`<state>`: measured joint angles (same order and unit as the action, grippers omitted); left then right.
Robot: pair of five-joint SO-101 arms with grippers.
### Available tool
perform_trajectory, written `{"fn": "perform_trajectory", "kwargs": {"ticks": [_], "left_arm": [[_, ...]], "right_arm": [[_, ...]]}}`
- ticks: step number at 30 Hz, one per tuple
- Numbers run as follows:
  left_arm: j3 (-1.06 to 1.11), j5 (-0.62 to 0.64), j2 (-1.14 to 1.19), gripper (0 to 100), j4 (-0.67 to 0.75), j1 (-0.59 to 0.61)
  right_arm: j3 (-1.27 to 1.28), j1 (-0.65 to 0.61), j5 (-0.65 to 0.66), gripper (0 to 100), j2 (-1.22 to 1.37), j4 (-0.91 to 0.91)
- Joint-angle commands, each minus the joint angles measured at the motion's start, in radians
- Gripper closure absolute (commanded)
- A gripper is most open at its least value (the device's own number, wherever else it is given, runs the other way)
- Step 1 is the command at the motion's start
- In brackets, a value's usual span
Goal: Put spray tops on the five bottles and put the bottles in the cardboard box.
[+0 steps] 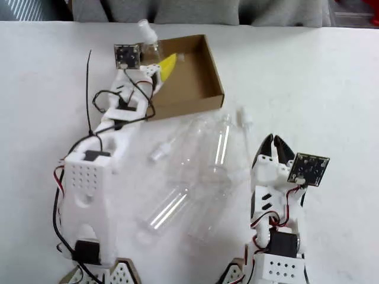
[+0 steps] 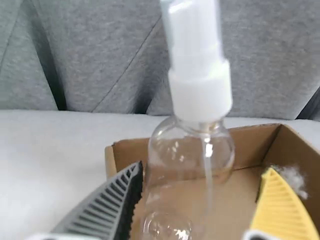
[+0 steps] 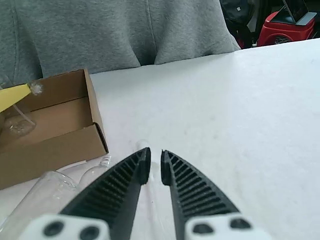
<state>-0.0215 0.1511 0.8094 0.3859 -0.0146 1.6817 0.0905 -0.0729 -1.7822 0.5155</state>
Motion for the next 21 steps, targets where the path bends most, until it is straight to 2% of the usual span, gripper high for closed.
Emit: {"fn": "perform_trajectory", "kwargs": {"ticks": [1,10,21], "left_arm": [[0.069,0.011,-0.189,64,-0.005,-0.022],[0.331,0.011,-0.476,65,-0.032,-0.024],[0.516,0.011,-0.928,65,-0.54,-0.033]], "right_arm": [[0.009,0.005,0.02,98.1,0.002,0.004],[0.009,0.005,0.021,98.1,0.004,0.004],[0.009,0.007,0.021,98.1,0.004,0.004]]}}
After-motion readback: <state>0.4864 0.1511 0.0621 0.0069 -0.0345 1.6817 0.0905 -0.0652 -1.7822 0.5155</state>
